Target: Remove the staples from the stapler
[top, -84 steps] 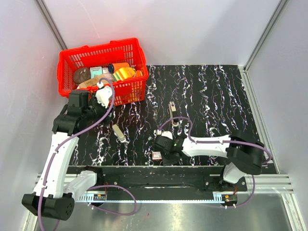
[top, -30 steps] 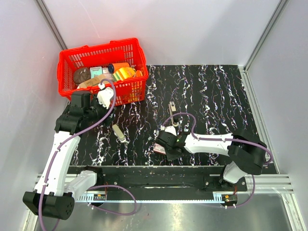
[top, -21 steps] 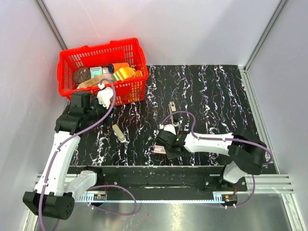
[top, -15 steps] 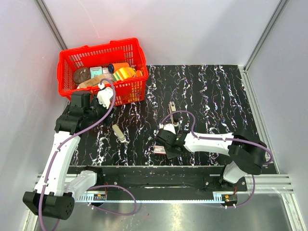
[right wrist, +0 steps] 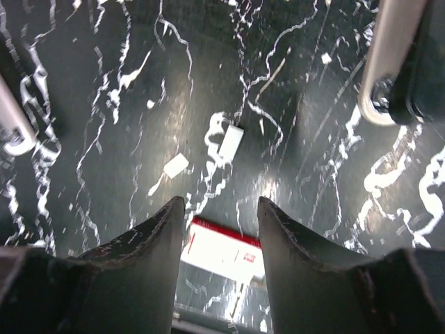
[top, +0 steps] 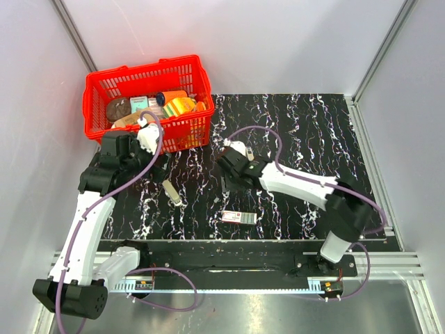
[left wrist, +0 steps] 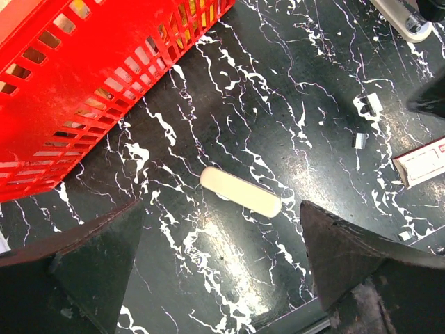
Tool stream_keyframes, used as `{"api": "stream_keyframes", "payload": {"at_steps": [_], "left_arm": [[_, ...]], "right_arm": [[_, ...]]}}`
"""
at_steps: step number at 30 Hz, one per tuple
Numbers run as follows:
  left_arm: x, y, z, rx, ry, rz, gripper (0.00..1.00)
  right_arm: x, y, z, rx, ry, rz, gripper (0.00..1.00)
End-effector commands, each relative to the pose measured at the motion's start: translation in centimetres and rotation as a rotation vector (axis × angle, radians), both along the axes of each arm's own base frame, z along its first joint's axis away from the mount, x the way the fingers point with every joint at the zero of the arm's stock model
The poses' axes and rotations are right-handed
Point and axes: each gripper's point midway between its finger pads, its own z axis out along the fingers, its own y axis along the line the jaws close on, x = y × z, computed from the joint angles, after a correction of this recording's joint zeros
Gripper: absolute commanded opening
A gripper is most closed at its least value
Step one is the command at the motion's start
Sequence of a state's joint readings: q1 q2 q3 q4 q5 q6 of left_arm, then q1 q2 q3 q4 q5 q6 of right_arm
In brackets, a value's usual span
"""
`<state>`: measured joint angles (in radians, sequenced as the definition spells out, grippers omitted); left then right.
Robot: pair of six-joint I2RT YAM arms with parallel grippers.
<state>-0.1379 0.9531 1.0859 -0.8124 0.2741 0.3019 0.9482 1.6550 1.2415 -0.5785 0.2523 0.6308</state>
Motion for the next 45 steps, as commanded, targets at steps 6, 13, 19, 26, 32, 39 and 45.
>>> {"api": "stream_keyframes", "payload": {"at_steps": [6, 13, 19, 26, 32, 39, 45], "left_arm": [[1.1, 1.3, 2.4, 0.015, -0.108, 0.082, 0.99], [1.4, 1.4, 2.2, 0.009, -0.112, 0.095, 0.99], [1.3, 1.7, 2.1, 0.019, -0.131, 0.100, 0.99], [1.1, 1.7, 2.2, 0.020, -0.142, 0.095, 0.99], [1.1, 1.9, 2.0, 0.025, -0.145, 0.096, 0.99], [1.0, 2.1, 2.0, 0.040, -0.147, 0.093, 0.99], [0.8, 2.1, 1.6, 0.045, -0.128, 0.093, 0.99]], "right_arm": [[3.5, 2.3, -4.1, -0.055, -0.002, -0.053, 0.58], [3.8, 2.3, -5.6, -0.082, 0.024, -0.099, 0.59], [4.2, 2.5, -6.3, -0.114, 0.031, -0.100, 0.57], [4.4, 2.3, -6.9, -0.162, 0.049, -0.110, 0.53], [4.2, 2.2, -7.5, -0.174, 0.065, -0.104, 0.52], [3.9, 2.0, -8.1, -0.183, 0.082, -0.101, 0.46], [3.7, 2.1, -8.5, -0.173, 0.092, -0.102, 0.38]]}}
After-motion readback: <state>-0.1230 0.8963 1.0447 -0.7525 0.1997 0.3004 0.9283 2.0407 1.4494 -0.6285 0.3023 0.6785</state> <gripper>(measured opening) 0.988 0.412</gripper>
